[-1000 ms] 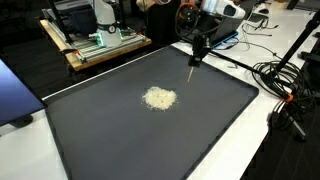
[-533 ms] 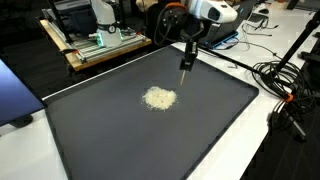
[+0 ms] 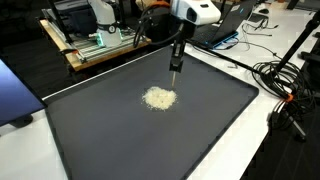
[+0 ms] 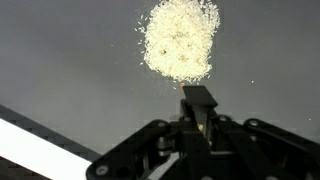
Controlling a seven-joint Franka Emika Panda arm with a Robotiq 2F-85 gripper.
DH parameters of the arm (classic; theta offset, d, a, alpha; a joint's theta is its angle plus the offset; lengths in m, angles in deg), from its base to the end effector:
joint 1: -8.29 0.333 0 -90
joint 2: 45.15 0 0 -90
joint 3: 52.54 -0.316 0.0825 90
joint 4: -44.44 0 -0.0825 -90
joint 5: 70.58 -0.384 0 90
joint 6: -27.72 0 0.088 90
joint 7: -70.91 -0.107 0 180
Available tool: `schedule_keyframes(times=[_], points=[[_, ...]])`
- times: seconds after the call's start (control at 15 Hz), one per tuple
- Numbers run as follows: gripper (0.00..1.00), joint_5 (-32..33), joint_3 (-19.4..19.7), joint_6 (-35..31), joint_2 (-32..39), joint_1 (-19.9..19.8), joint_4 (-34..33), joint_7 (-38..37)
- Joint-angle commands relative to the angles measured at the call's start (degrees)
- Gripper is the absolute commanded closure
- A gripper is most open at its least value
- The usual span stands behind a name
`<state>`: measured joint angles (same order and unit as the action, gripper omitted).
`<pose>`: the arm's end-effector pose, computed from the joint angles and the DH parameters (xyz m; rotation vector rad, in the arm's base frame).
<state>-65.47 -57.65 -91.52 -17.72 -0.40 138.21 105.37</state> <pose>0.6723 -0.0535 0.3382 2.9896 0.8831 -0.0651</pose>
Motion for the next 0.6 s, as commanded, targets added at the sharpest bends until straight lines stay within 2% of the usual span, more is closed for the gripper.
schedule_keyframes(times=[0.0,0.07,0.13,0.47,0.53], points=[[0.97,-2.7,0.8,-1.4,-3.9,-0.9,5.6,1.7],[0.97,-3.4,0.8,-2.1,-4.7,-1.1,6.9,1.3],[0.88,-1.5,1.4,-0.1,-1.5,0.1,2.4,0.4],[0.88,-2.0,1.6,-0.9,-3.0,0.0,4.9,0.4],[0.97,-2.0,1.6,-0.9,-3.0,0.0,4.9,0.4]])
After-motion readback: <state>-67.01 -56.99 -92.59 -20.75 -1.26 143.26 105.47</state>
